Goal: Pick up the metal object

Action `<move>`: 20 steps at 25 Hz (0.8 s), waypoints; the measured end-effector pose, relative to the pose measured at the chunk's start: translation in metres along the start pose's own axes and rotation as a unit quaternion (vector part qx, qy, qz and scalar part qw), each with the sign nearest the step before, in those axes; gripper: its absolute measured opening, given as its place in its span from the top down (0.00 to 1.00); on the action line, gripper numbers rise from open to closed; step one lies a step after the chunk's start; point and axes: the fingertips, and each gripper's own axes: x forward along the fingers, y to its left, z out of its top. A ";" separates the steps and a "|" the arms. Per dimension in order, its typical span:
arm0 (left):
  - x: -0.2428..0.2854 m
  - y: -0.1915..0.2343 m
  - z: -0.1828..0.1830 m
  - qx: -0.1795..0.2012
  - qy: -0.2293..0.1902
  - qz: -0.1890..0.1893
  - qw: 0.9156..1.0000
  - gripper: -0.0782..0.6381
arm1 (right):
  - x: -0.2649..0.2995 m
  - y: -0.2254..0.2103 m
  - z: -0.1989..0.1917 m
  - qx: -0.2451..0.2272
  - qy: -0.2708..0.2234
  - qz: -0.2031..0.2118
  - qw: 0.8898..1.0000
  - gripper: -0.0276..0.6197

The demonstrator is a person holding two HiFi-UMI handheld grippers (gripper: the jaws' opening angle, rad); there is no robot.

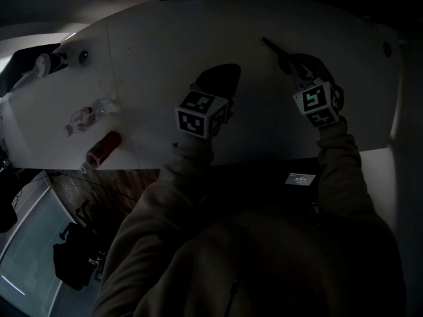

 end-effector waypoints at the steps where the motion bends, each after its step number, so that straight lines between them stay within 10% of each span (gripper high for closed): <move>1: -0.003 -0.001 0.004 0.002 -0.002 0.001 1.000 0.89 | -0.004 -0.003 0.002 0.033 -0.005 0.004 0.999 0.91; 7: -0.021 -0.006 0.027 0.014 -0.008 0.007 1.000 0.89 | -0.025 -0.020 0.000 0.250 -0.039 0.032 0.967 0.91; 15: -0.035 -0.004 0.040 0.021 -0.013 0.028 0.999 0.89 | -0.036 -0.025 -0.017 0.370 -0.042 0.048 0.927 0.91; 20: -0.038 -0.016 0.045 0.032 -0.010 0.032 0.999 0.89 | -0.046 -0.024 -0.016 0.368 -0.045 0.051 0.927 0.91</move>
